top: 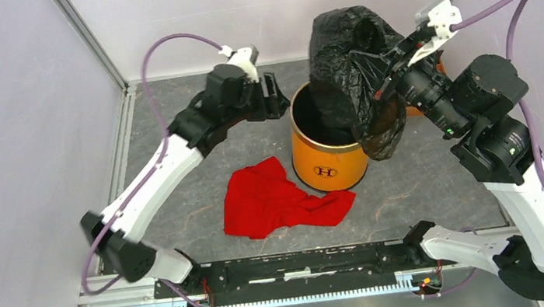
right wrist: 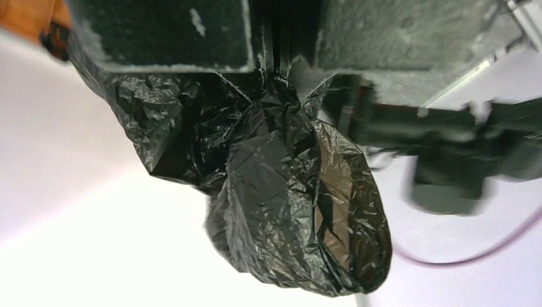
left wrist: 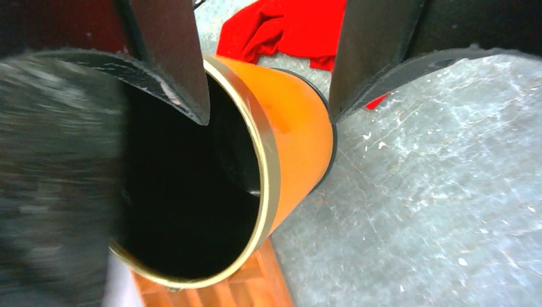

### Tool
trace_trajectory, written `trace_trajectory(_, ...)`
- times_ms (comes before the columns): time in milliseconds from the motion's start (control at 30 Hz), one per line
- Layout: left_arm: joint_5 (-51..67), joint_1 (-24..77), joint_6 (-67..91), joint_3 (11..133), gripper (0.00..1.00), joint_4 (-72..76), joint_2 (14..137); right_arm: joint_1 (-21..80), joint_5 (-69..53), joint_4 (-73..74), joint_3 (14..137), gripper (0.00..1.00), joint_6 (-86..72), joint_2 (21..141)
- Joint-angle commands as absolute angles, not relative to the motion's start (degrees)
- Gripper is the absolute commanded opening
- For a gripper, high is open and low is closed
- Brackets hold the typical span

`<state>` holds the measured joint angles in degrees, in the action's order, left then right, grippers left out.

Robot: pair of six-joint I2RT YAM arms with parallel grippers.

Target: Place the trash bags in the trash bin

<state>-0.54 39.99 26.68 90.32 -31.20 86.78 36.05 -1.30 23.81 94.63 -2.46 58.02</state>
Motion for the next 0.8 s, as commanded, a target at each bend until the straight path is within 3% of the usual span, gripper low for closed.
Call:
trace_trajectory(0,-5.51,40.00,22.96,85.59,0.77,-29.50,72.54,36.14,18.25,25.06,91.89,0.00,-16.63,54.17)
trace_trajectory(100,-5.01,39.99,24.71,77.10,0.87,-22.09,62.12,36.07,29.81,28.74,87.67,0.01,-30.55,51.51)
trace_trajectory(233,-4.83,39.99,26.83,72.22,0.91,-14.07,54.79,36.04,39.77,43.63,91.39,0.00,-43.80,54.32)
trace_trajectory(367,-5.43,39.99,27.59,74.13,0.92,-11.13,57.53,36.08,46.38,46.02,91.47,0.00,-34.72,58.35)
trace_trajectory(467,-4.58,40.01,28.28,80.87,0.92,-13.47,64.94,36.13,39.69,43.19,89.36,0.00,-26.86,59.29)
trace_trajectory(600,-1.48,39.99,27.00,90.66,0.92,-16.51,74.76,36.11,17.25,33.07,81.55,0.01,-9.77,55.18)
trace_trajectory(767,1.92,39.99,25.66,91.98,0.92,-17.89,78.14,36.13,18.71,36.45,87.35,0.00,1.98,62.02)
